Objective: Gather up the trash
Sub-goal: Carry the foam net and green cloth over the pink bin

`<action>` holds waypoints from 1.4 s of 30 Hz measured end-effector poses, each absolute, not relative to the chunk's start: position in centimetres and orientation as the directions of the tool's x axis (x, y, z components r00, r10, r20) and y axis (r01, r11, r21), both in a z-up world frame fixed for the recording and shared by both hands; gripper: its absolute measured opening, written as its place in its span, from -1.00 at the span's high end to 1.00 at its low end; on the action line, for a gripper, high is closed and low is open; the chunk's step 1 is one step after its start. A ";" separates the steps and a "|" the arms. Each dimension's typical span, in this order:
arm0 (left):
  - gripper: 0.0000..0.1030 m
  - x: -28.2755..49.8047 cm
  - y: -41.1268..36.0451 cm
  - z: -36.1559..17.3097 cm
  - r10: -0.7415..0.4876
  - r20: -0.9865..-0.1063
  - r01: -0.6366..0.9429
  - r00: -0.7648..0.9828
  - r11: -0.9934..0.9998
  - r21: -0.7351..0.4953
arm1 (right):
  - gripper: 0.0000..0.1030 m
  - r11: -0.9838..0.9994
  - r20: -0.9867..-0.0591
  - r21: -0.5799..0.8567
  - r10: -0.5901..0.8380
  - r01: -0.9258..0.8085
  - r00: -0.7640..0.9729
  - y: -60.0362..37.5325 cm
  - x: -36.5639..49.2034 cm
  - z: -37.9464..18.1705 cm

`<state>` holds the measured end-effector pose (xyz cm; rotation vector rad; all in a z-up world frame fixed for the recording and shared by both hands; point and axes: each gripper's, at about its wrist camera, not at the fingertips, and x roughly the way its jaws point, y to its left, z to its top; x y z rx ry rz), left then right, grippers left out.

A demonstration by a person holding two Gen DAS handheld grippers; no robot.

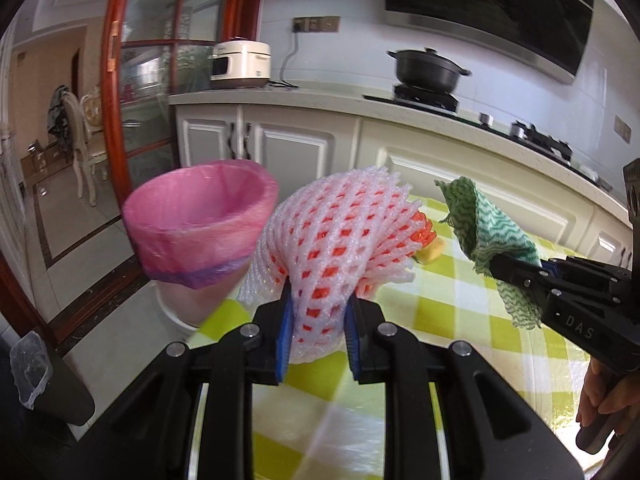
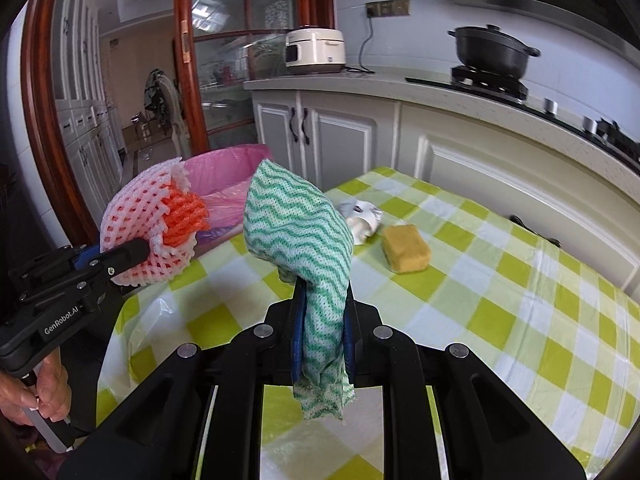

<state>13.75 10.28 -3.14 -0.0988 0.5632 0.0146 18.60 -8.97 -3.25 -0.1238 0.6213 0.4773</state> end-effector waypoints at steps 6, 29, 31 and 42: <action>0.58 13.7 13.9 -2.6 0.046 -0.525 -0.117 0.850 0.988 -0.103 | 0.69 0.850 -0.587 0.013 0.432 -0.526 0.684 -5.4 19.8 -2.8; 0.56 24.6 25.7 -0.1 0.193 -0.539 -0.289 0.820 0.952 -0.099 | 0.68 0.701 -0.601 0.134 0.620 -0.700 0.505 8.8 33.7 -1.2; 0.56 26.5 27.0 -0.2 0.191 -0.547 -0.300 0.815 0.947 -0.116 | 0.68 0.694 -0.605 0.147 0.627 -0.705 0.490 10.1 35.2 -1.2; 0.25 32.9 32.3 -4.0 0.179 -0.588 -0.351 0.789 0.916 -0.192 | 0.30 0.667 -0.652 0.216 0.642 -0.713 0.403 14.6 42.0 -4.8</action>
